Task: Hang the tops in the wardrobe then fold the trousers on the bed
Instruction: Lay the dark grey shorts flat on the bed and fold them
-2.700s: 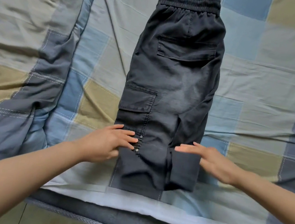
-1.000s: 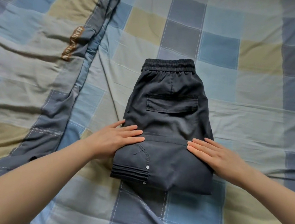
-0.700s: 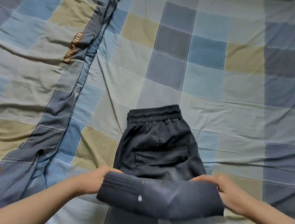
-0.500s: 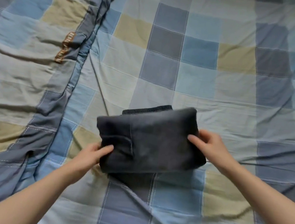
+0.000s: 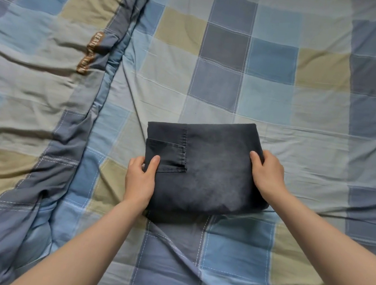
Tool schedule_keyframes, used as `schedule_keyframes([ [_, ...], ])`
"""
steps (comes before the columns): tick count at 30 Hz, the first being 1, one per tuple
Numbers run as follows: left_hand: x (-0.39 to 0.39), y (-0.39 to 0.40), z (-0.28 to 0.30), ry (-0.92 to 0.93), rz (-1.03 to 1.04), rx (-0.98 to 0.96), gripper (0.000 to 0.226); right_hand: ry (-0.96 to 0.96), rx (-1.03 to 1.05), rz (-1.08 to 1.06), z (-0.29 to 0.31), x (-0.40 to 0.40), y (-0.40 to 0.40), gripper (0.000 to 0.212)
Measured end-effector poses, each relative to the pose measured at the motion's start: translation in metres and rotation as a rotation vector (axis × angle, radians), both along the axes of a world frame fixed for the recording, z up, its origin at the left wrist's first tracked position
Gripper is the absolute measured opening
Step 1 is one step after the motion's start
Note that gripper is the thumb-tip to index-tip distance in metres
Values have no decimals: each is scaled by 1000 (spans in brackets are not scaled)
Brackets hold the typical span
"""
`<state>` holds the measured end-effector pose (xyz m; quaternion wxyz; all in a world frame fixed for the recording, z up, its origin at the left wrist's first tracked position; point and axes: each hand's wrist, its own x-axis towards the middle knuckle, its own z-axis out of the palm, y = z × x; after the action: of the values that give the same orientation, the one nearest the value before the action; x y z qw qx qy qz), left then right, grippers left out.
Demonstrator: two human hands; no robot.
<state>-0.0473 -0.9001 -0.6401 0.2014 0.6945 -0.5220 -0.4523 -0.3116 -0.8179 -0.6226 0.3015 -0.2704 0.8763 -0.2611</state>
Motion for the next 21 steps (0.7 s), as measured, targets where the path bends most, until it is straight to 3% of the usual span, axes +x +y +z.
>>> schedule_keyframes([
  [3, -7, 5, -2, -41, 57, 41, 32, 24, 1, -38, -3, 5, 5, 42],
  [7, -20, 21, 1, -44, 23, -88, 45, 112, -55, 50, -4, 26, 14, 56],
  [12, -25, 25, -8, -81, 59, -255, 44, 272, -28, 200, -20, 40, 16, 71],
  [17, -26, 29, -15, -122, 26, -397, 49, 413, -37, 304, -34, 41, 19, 65],
  [21, -28, 27, -13, -132, 5, -462, 33, 404, -84, 305, -28, 35, 20, 55],
])
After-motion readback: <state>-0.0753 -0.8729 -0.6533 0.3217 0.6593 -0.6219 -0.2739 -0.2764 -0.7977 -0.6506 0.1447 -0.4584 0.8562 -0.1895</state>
